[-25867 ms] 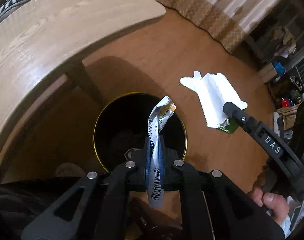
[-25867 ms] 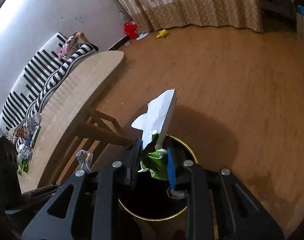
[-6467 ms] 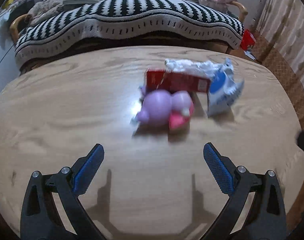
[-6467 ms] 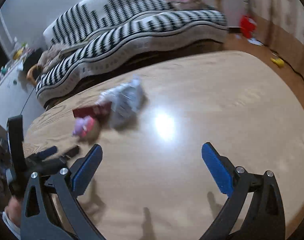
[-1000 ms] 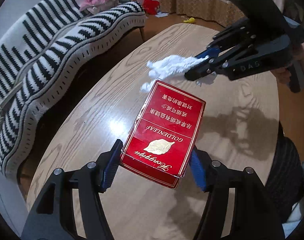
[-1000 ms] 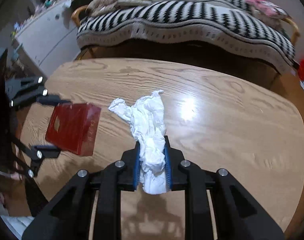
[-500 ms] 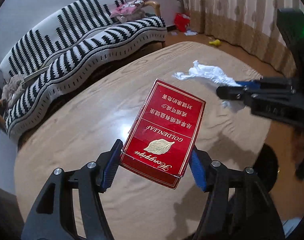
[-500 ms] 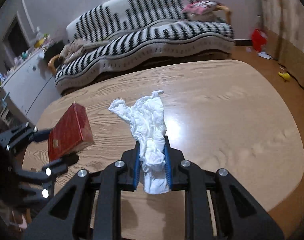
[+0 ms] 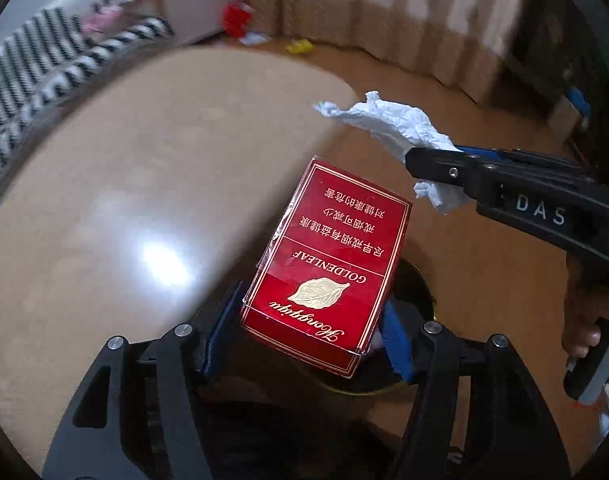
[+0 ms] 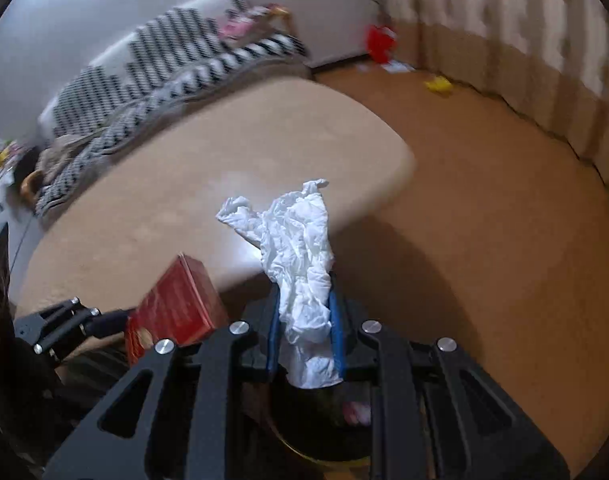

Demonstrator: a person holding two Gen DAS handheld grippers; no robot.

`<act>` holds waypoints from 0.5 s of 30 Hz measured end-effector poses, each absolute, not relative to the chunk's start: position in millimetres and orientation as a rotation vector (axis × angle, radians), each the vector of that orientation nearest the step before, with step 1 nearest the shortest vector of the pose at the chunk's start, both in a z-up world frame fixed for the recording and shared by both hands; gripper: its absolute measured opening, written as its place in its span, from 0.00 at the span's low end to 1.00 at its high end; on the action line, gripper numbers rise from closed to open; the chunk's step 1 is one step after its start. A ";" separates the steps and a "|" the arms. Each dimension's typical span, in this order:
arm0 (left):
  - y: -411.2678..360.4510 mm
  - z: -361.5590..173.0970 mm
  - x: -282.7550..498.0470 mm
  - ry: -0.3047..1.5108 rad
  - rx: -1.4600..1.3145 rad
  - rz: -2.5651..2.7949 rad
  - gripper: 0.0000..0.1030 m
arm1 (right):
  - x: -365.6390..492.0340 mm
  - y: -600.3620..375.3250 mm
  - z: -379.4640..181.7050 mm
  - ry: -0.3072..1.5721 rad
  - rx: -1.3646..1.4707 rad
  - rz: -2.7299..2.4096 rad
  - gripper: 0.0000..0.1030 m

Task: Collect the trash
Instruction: 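Carry the cigarette pack and tissue over the bin and open both tools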

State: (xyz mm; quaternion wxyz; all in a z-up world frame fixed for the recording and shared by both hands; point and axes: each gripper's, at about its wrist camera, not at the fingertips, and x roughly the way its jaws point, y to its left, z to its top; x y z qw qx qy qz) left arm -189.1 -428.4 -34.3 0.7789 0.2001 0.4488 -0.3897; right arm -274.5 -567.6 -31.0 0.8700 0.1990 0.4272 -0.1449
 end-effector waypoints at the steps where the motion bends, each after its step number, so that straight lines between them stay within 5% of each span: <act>1: -438.1 -47.5 -195.1 0.989 0.438 -0.851 0.60 | -281.7 -573.9 -49.5 0.924 0.448 -0.315 0.20; 6: -462.6 -116.8 -204.7 1.125 0.468 -0.810 0.60 | -307.8 -592.3 -119.1 1.033 0.563 -0.335 0.20; 15: -473.6 -132.7 -191.3 1.161 0.501 -0.818 0.60 | -307.8 -599.5 -136.6 1.065 0.581 -0.340 0.20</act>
